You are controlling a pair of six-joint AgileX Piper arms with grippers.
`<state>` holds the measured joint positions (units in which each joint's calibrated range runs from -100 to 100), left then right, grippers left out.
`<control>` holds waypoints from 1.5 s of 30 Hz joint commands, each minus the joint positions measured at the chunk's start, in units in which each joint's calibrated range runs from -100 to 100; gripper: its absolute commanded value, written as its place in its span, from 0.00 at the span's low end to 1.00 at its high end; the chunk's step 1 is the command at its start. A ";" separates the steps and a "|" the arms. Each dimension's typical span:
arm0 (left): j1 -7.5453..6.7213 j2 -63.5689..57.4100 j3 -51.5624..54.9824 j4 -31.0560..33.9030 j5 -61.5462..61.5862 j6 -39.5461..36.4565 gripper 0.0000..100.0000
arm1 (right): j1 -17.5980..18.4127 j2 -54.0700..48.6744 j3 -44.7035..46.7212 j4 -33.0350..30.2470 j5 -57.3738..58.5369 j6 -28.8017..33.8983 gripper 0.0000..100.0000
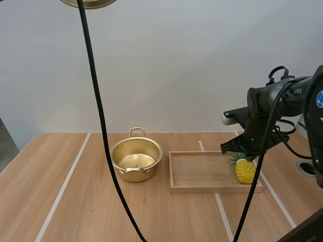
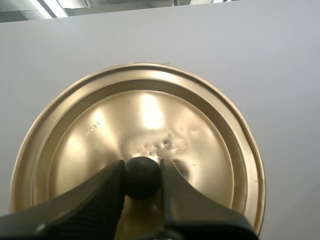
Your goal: Open the pot, put the pineapple inside, and close it
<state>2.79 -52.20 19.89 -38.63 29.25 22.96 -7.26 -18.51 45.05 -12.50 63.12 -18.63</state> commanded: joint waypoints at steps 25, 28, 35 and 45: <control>-0.07 -0.45 -0.19 0.22 -1.86 -0.45 0.00 | -0.21 4.74 0.19 -2.72 -2.46 -1.29 1.00; -0.07 -0.45 -0.19 0.22 -1.86 -0.45 0.00 | -0.21 5.99 0.19 -2.85 -3.12 -1.29 1.00; -0.07 -0.45 -0.19 0.22 -1.86 -0.45 0.00 | -0.21 9.48 0.19 -2.85 -4.58 -1.29 1.00; -0.07 -0.45 -0.19 0.22 -1.86 -0.45 0.00 | -0.21 14.62 0.19 -3.41 -5.13 -1.29 1.00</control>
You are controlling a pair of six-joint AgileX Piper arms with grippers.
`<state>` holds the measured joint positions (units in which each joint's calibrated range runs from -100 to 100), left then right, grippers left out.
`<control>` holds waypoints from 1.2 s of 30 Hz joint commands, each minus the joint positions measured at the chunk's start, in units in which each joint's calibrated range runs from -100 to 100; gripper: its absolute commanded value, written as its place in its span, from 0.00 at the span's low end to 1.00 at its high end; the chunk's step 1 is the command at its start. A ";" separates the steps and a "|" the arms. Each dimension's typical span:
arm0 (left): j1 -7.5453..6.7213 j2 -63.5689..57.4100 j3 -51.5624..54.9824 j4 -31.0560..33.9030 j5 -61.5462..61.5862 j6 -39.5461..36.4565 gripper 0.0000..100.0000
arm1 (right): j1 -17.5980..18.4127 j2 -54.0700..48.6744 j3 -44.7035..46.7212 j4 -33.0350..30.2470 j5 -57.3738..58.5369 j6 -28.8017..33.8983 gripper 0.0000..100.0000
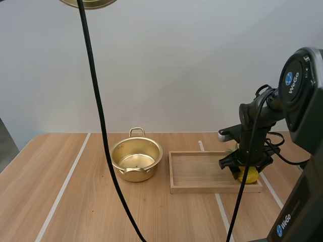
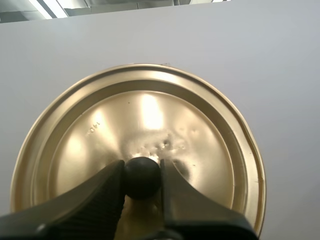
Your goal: Open the pot, put the pineapple inside, and close it
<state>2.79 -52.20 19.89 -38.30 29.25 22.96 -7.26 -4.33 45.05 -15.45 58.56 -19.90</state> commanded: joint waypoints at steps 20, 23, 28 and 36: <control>-0.07 -0.45 -0.19 -0.12 -1.86 -0.45 0.00 | -0.21 1.34 0.19 -0.78 -7.44 -0.48 0.89; -0.07 -0.45 -0.19 -0.12 -1.86 -0.45 0.00 | -0.21 1.34 0.19 -0.78 -7.03 -0.48 0.29; -0.07 -0.45 -0.19 -0.12 -1.86 -0.45 0.00 | -0.21 1.34 0.19 -0.67 -6.35 -0.26 0.00; -0.07 -0.45 -0.19 -0.12 -1.86 -0.45 0.00 | -0.21 -1.77 0.19 5.64 -9.67 -0.26 0.00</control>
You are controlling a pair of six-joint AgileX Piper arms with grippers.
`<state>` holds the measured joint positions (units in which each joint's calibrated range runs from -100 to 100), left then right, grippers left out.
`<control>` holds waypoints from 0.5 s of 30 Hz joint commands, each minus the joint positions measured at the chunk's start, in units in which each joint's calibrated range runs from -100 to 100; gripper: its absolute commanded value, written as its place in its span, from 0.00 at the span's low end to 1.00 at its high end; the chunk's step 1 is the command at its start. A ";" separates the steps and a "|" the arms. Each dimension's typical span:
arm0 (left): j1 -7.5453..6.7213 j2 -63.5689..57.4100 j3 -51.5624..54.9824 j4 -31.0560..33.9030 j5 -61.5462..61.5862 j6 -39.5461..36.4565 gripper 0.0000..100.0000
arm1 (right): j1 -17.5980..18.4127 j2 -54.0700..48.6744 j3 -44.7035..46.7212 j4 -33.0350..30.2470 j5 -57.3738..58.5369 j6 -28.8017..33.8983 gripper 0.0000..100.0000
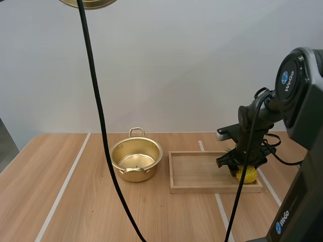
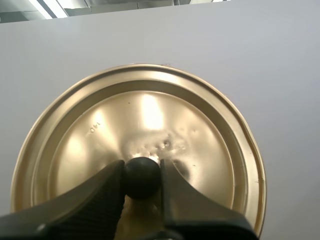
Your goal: Open the pot, put the pineapple inside, and close it
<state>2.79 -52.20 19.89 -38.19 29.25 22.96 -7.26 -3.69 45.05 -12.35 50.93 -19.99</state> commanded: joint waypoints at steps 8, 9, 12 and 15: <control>-0.07 -0.45 -0.19 -0.22 -1.86 -0.45 0.00 | -0.21 -16.31 0.07 14.17 -12.77 -4.80 0.00; -0.07 -0.45 -0.19 -0.22 -1.86 -0.45 0.00 | -0.11 -18.50 0.07 15.16 -13.92 -5.15 0.00; -0.07 -0.45 -0.19 -0.22 -1.86 -0.45 0.00 | -0.06 -24.44 0.07 16.57 -16.49 -5.15 0.00; -0.07 -0.45 -0.19 -0.22 -1.86 -0.45 0.00 | -0.06 -30.14 0.07 17.65 -18.69 -5.15 0.00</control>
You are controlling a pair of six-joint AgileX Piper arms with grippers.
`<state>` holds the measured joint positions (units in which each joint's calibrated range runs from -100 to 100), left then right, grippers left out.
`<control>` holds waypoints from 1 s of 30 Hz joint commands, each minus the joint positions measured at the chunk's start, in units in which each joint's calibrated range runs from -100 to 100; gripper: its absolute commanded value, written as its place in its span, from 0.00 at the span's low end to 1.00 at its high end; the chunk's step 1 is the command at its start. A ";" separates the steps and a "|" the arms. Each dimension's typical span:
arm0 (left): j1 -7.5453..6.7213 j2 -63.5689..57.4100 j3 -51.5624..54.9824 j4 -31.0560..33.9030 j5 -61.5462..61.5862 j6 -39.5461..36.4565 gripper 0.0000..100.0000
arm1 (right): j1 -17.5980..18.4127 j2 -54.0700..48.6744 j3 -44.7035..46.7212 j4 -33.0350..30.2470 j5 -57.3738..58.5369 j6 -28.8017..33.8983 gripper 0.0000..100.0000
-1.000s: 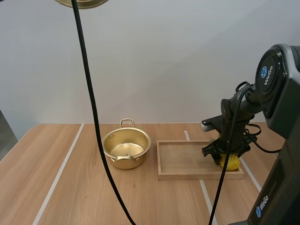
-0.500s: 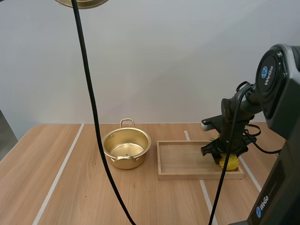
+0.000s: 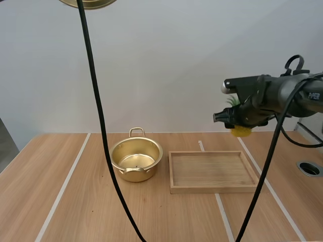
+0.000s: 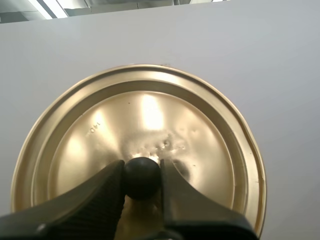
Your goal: Open the pot, put the pineapple inside, and close it
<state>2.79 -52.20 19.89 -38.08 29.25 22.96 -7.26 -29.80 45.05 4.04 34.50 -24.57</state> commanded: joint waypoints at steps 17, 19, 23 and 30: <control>-0.07 -0.45 -0.19 -0.33 -1.86 -0.45 0.00 | -0.06 -26.26 0.07 5.44 -5.56 -0.47 0.00; -0.07 -0.45 -0.19 -0.33 -1.86 -0.45 0.00 | -0.06 -27.33 -0.09 6.14 -5.56 -0.47 0.00; -0.07 -0.45 -0.19 -0.33 -1.86 -0.45 0.00 | -0.06 -27.34 -1.74 7.69 -5.20 -0.47 0.00; -0.07 -0.45 -0.19 -0.33 -1.86 -0.45 0.00 | 2.80 -25.14 -4.79 16.34 -2.49 -9.83 0.00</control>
<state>2.79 -52.20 19.89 -37.87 29.25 22.96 -5.56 -55.48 41.26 17.06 31.00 -30.67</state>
